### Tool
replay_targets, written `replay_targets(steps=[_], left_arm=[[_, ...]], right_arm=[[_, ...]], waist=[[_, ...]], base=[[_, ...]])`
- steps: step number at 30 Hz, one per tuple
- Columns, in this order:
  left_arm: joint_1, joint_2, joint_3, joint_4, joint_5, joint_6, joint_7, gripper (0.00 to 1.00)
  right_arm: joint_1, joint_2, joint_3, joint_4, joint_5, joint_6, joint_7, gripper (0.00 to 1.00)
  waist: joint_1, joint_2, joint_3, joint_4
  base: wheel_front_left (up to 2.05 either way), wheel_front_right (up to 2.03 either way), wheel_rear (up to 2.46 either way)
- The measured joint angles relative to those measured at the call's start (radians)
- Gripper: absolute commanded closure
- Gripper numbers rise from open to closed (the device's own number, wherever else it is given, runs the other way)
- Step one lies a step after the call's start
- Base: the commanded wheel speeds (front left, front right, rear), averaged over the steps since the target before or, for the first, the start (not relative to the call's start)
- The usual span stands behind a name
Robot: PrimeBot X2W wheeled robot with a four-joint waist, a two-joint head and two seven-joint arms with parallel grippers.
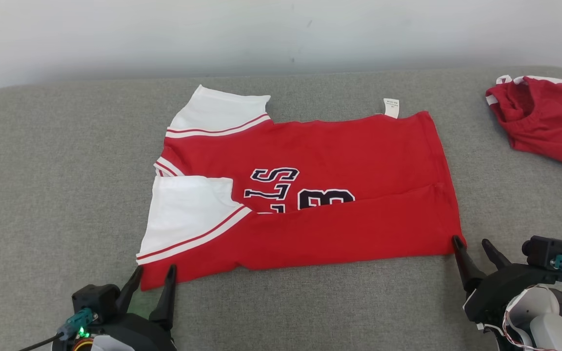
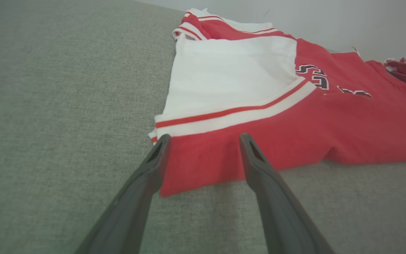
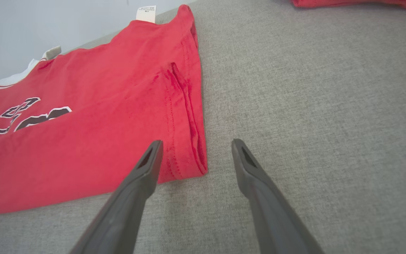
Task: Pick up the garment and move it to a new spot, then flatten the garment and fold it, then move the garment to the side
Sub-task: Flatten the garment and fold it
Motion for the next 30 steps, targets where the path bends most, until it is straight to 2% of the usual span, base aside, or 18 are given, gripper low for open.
replay_targets(steps=[6,10,11,12,13,14,15,16,24,30], left_arm=[[0.002,-0.011,0.004,0.043,-0.002,0.017,0.000,0.00],[-0.007,-0.024,0.006,0.078,-0.014,0.009,0.003,0.00],[-0.013,-0.029,0.007,0.090,-0.019,0.008,0.005,0.00],[-0.020,-0.032,0.006,0.100,-0.019,0.006,0.007,0.00],[-0.027,-0.034,0.007,0.110,-0.021,0.000,0.008,0.10],[-0.034,-0.039,0.010,0.120,-0.028,-0.004,0.007,0.55],[-0.041,-0.041,0.010,0.130,-0.029,-0.008,0.007,0.73],[-0.046,-0.042,0.009,0.139,-0.029,-0.010,0.007,1.00],[-0.026,-0.048,0.032,0.116,-0.038,-0.026,0.003,1.00],[0.068,-0.044,0.050,0.029,-0.040,-0.001,0.002,1.00]], right_arm=[[-0.024,0.005,0.012,0.044,-0.025,0.000,-0.025,0.00],[-0.050,0.017,0.023,0.089,-0.036,0.000,-0.035,0.00],[-0.057,0.020,0.025,0.098,-0.037,0.000,-0.042,0.44],[-0.065,0.024,0.026,0.107,-0.038,0.000,-0.044,0.80],[-0.073,0.027,0.030,0.117,-0.038,0.000,-0.048,1.00],[-0.079,0.030,0.034,0.124,-0.038,0.000,-0.052,1.00],[-0.085,0.033,0.041,0.131,-0.038,0.000,-0.053,1.00],[-0.088,0.036,0.048,0.136,-0.038,0.000,-0.058,1.00],[-0.055,0.035,0.069,0.103,0.000,0.000,-0.104,1.00],[0.042,0.036,0.071,0.010,0.010,0.000,-0.094,1.00]], waist=[[0.0000,0.0000,0.016,-0.001],[0.0000,0.0000,0.029,-0.002],[0.0000,0.0000,0.032,-0.001],[0.0000,0.0000,0.035,-0.001],[0.0000,-0.0001,0.037,0.000],[0.0000,-0.0001,0.038,0.000],[0.0000,0.0000,0.038,0.000],[0.0001,0.0000,0.036,0.000],[0.0000,0.0000,-0.007,0.001],[0.0000,0.0000,-0.038,-0.007]], base=[[0.00,0.00,0.00],[0.00,0.00,0.00],[0.00,0.00,0.00],[0.00,0.00,0.00],[0.00,0.00,0.00],[0.00,0.00,0.00],[0.00,0.00,0.00],[0.00,0.00,0.00],[0.00,0.00,0.00],[0.00,0.00,0.00]])
